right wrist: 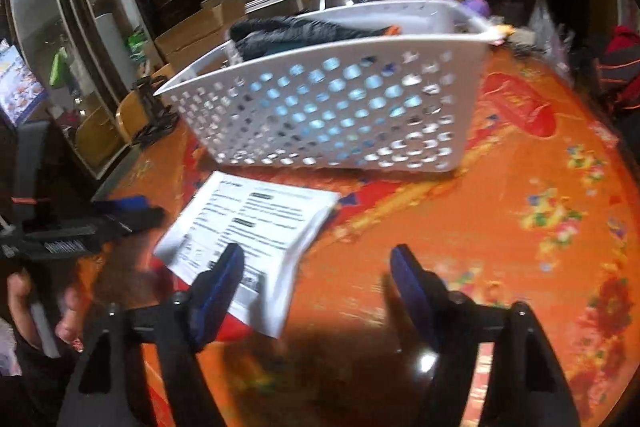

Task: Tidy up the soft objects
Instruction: 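Close both grippers on the white printed instruction sheet, then carry the sheet over the white basket and open both grippers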

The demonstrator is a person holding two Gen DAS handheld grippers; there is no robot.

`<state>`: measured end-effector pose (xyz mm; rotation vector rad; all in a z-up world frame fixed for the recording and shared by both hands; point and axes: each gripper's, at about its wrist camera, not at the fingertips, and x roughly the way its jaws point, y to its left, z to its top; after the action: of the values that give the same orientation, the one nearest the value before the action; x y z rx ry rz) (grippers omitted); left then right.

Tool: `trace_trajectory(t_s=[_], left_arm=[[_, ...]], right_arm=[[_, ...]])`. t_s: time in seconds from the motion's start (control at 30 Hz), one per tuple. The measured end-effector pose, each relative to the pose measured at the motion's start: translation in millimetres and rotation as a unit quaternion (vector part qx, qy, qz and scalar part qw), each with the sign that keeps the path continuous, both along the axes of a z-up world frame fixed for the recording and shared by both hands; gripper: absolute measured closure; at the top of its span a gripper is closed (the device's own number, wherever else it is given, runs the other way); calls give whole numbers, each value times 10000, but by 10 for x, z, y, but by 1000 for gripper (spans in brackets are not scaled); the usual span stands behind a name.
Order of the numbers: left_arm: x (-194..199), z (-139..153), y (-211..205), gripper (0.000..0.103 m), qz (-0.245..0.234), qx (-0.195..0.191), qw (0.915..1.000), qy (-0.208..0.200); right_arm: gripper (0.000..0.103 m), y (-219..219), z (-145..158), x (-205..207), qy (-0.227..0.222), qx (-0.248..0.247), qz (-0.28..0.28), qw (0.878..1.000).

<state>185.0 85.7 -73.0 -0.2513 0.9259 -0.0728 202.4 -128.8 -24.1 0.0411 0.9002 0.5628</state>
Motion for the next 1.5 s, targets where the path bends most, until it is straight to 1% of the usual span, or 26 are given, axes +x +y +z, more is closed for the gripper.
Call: trace_trajectory(t_s=[0.07, 0.13, 0.2, 0.3, 0.33, 0.37, 0.4, 0.47, 0.53, 0.57, 0.6, 0.63, 0.77, 0.83, 0.9, 0.93, 0.97, 1.0, 1.03, 1.07, 1.17, 1.23, 1.27, 1.5], left_arm=[[88, -61, -76, 23, -48, 66, 9999, 81], [138, -134, -119, 26, -82, 77, 9998, 165], [145, -167, -161, 29, -47, 201, 9997, 138], [163, -166, -221, 36, -89, 146, 9998, 124], [172, -172, -268, 38, -108, 215, 9997, 106], [167, -176, -300, 38, -114, 282, 9995, 90], [184, -193, -303, 39, -129, 308, 9994, 77], [177, -187, -338, 42, -199, 206, 9996, 53], [168, -176, -360, 44, -243, 118, 9996, 55], [163, -170, -381, 49, -268, 57, 9996, 50], [153, -164, -410, 50, -316, 5, 9995, 47], [149, -167, -442, 51, -326, 34, 9995, 43], [102, -159, -505, 62, -346, 1, 9994, -1], [99, -165, -506, 68, -344, -71, 9994, -33], [69, -161, -497, 71, -320, -129, 9994, -74], [63, -161, -490, 74, -307, -141, 9994, -89], [54, -157, -476, 80, -278, -132, 9994, -128], [48, -155, -461, 82, -261, -120, 9994, -166], [29, -146, -448, 84, -269, -178, 9993, -200], [10, -139, -442, 85, -277, -178, 9992, -243], [-41, -129, -484, 86, -298, -66, 9989, -348], [-94, -84, -493, 87, -299, -75, 9983, -498], [-137, -36, -504, 88, -333, -77, 9974, -633], [-405, 282, -572, 88, -395, -29, 9927, -1143]], right_arm=[[41, 82, -55, 50, 91, -32, 63, 9999], [45, 148, -102, 60, 180, -55, 154, 9997], [53, 218, -156, 59, 240, -113, 238, 9994], [59, 315, -213, 43, 258, -248, 339, 9988], [61, 333, -229, 50, 271, -269, 359, 9986], [67, 351, -253, 59, 308, -286, 378, 9984], [69, 368, -276, 70, 342, -304, 411, 9981], [74, 399, -279, 68, 320, -261, 457, 9981], [75, 436, -283, 73, 341, -234, 534, 9977], [76, 458, -285, 65, 327, -234, 562, 9976], [76, 479, -281, 53, 273, -289, 561, 9976], [77, 494, -284, 47, 245, -314, 567, 9976], [83, 521, -277, 34, 176, -326, 619, 9974], [85, 570, -273, 8, 70, -443, 657, 9968], [87, 636, -272, -49, -73, -627, 689, 9956], [88, 660, -263, -66, -143, -710, 698, 9949], [91, 685, -257, -86, -234, -784, 688, 9943], [96, 694, -256, -96, -273, -810, 678, 9940], [96, 696, -249, -100, -321, -838, 657, 9938], [97, 692, -235, -115, -390, -866, 620, 9935], [98, 664, -223, -144, -405, -799, 639, 9939], [98, 647, -212, -151, -440, -801, 635, 9938], [98, 630, -198, -160, -463, -775, 620, 9940], [99, 434, 93, -332, -884, -581, 461, 9933]])
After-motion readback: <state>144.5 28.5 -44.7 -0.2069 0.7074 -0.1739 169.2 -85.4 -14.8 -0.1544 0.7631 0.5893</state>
